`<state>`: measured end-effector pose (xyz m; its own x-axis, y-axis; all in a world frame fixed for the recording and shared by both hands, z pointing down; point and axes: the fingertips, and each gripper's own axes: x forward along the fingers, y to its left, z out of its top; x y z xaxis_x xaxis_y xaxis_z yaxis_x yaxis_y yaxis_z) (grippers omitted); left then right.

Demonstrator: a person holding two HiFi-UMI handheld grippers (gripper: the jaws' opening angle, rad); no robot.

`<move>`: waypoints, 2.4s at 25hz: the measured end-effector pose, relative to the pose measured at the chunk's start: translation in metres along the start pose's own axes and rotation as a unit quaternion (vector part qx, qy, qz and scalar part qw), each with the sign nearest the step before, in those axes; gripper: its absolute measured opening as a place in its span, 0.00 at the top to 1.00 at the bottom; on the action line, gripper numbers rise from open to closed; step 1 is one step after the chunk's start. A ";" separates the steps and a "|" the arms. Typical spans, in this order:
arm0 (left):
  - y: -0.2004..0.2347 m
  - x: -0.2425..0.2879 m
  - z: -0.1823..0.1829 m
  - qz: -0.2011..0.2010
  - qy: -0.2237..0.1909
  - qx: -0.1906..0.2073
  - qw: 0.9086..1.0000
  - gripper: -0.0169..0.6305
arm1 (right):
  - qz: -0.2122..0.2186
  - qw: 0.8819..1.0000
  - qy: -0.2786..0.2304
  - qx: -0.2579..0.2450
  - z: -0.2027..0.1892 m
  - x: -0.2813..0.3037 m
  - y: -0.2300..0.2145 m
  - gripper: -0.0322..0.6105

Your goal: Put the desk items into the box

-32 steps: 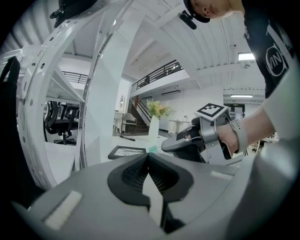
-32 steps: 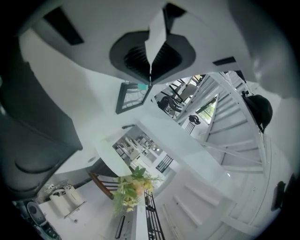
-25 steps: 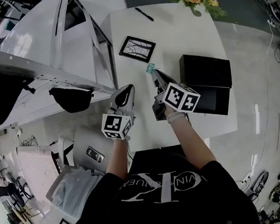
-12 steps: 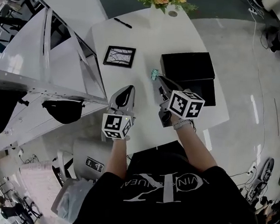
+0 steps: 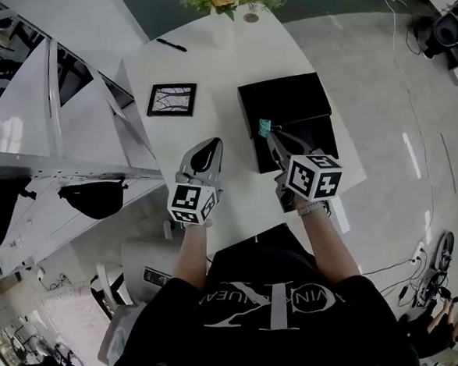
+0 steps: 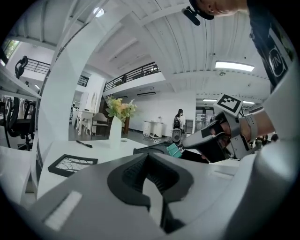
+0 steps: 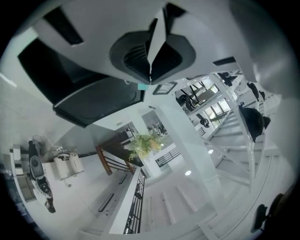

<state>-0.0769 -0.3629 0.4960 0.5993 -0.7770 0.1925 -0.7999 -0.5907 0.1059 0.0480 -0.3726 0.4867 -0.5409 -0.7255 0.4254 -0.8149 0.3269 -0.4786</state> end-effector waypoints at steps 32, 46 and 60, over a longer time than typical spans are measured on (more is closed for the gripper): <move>-0.017 0.005 -0.014 -0.016 0.021 -0.008 1.000 0.96 | -0.019 0.933 0.244 -0.264 -0.078 -0.005 -0.039 0.92; 0.006 -0.015 -0.002 0.020 0.005 -0.008 1.000 0.96 | -0.021 0.955 0.167 -0.244 -0.035 -0.005 -0.036 0.92; 0.030 -0.026 0.030 0.059 -0.023 0.002 0.998 0.96 | -0.029 0.967 0.039 -0.251 0.032 -0.011 -0.027 0.92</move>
<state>-0.1151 -0.3669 0.4649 0.5024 -0.8498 0.1592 -0.8646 -0.4960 0.0807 0.0825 -0.3923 0.4701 -0.4885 -0.7099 0.5073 -0.8322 0.5538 -0.0264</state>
